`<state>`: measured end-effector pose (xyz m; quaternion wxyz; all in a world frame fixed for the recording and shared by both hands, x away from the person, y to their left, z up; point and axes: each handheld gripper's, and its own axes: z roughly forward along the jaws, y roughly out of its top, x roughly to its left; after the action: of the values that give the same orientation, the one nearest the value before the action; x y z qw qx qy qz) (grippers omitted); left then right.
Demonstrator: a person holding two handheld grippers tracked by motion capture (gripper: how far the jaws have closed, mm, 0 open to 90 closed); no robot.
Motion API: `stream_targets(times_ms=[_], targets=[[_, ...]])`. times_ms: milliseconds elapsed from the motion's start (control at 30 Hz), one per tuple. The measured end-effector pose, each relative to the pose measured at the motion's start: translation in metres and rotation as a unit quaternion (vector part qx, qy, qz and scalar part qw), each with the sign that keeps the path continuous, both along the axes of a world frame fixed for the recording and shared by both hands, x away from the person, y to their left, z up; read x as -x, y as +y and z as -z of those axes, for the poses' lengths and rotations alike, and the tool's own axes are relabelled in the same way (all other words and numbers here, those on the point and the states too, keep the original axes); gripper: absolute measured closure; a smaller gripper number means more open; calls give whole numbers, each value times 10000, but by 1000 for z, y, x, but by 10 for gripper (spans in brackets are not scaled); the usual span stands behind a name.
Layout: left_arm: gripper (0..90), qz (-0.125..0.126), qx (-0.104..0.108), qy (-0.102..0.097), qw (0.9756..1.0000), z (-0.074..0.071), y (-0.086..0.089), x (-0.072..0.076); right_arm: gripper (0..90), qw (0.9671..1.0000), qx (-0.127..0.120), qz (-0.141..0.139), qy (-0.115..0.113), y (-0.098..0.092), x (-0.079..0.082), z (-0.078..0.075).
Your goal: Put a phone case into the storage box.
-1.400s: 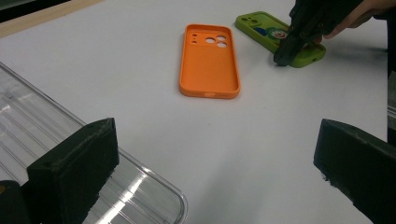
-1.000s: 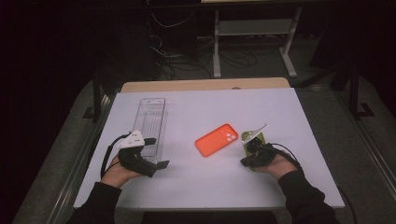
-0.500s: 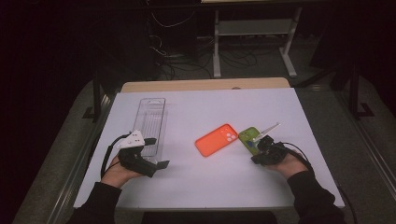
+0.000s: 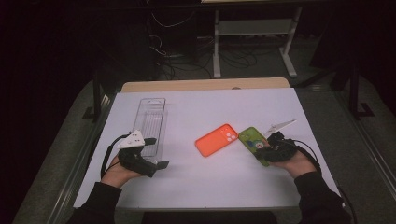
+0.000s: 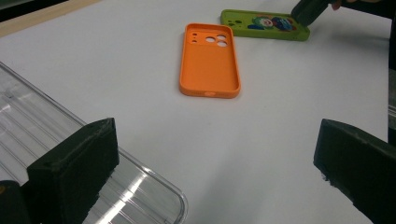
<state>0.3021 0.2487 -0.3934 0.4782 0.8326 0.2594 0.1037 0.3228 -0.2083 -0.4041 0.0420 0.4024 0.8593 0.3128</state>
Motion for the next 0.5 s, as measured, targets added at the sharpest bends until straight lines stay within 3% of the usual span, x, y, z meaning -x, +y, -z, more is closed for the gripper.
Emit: stream_targets(times_ms=[67,167,267,300,433,500], targets=[[0,9,6,-13,10000,0,0,0,686,9999,-97,52,-4,-2,0,-3],[0,4,-20,12,10000,0,-1,0,491,9992,-169,288,-213,-9,0,-11],[0,-1,-5,13,10000,0,-1,0,438,9987,-173,418,-253,-11,-1,-13],[0,1,-3,14,10000,0,-1,0,342,9979,-133,512,-374,-12,-2,-16],[0,8,-14,12,10000,0,-1,0,149,9958,-94,684,-596,-12,-5,-23],[0,23,-19,0,10000,0,-1,0,118,9953,-65,734,-625,-11,-5,-25]])
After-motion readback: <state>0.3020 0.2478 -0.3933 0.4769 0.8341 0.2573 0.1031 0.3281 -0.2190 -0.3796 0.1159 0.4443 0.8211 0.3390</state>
